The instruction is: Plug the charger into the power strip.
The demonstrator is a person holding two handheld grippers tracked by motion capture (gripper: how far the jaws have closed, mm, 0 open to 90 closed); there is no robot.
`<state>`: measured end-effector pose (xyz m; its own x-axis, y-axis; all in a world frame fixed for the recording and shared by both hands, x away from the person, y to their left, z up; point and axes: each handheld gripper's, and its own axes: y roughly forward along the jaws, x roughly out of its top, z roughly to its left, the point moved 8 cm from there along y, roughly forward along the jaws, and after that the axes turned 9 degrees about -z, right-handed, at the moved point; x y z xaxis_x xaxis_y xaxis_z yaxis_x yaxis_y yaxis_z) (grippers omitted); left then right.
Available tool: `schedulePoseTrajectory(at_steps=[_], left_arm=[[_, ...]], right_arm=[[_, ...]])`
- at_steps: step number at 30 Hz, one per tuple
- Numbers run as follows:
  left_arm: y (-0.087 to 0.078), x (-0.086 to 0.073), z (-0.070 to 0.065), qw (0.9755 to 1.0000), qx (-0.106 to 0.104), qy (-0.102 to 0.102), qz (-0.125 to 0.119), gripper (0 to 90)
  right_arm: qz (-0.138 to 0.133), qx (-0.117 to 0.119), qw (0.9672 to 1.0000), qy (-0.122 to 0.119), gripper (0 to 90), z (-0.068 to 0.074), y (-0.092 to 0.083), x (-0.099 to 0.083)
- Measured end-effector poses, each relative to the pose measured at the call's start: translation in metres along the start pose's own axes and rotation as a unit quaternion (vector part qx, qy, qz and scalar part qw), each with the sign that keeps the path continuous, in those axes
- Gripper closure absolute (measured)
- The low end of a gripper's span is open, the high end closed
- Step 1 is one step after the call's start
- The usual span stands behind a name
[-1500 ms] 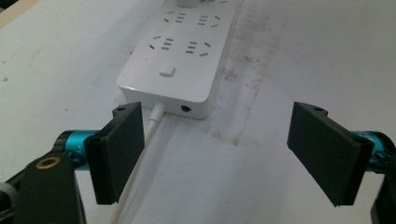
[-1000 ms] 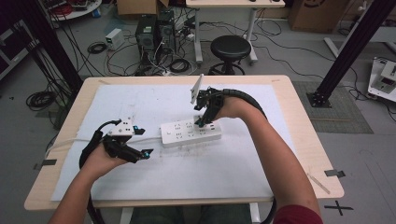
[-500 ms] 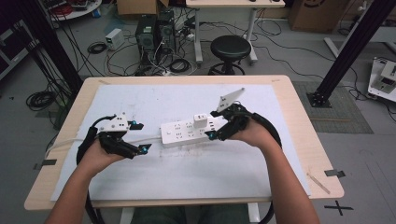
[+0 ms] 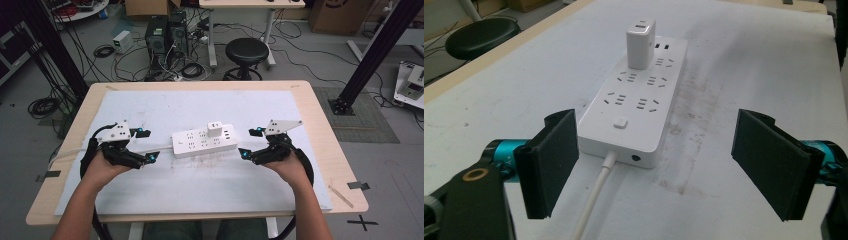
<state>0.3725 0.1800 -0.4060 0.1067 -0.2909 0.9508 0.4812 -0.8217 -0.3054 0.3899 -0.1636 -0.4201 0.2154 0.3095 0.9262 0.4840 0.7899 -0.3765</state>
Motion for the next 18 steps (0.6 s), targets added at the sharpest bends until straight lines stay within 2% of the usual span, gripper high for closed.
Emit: schedulePoseTrajectory(at_steps=[2,3,9,18], left_arm=[[-0.0010,0.0003,0.0002,1.0000,0.005,0.002,0.001,19.0],[-0.0014,0.0006,-0.0001,1.0000,0.005,0.000,0.000,18.9],[-0.0049,0.0019,-0.0001,0.9999,0.011,0.001,0.000,18.9],[-0.0026,0.0006,0.0004,1.0000,0.009,0.000,0.003,19.0]], right_arm=[[0.000,0.001,1.0000,0.004,18.8,-0.0002,-0.0003,-0.0006],[-0.004,0.000,1.0000,-0.002,18.8,-0.0011,-0.0003,0.0006],[-0.005,0.000,1.0000,-0.003,18.8,-0.0023,0.0021,0.0060],[0.003,0.001,1.0000,-0.003,18.8,-0.0029,0.0051,0.0061]])
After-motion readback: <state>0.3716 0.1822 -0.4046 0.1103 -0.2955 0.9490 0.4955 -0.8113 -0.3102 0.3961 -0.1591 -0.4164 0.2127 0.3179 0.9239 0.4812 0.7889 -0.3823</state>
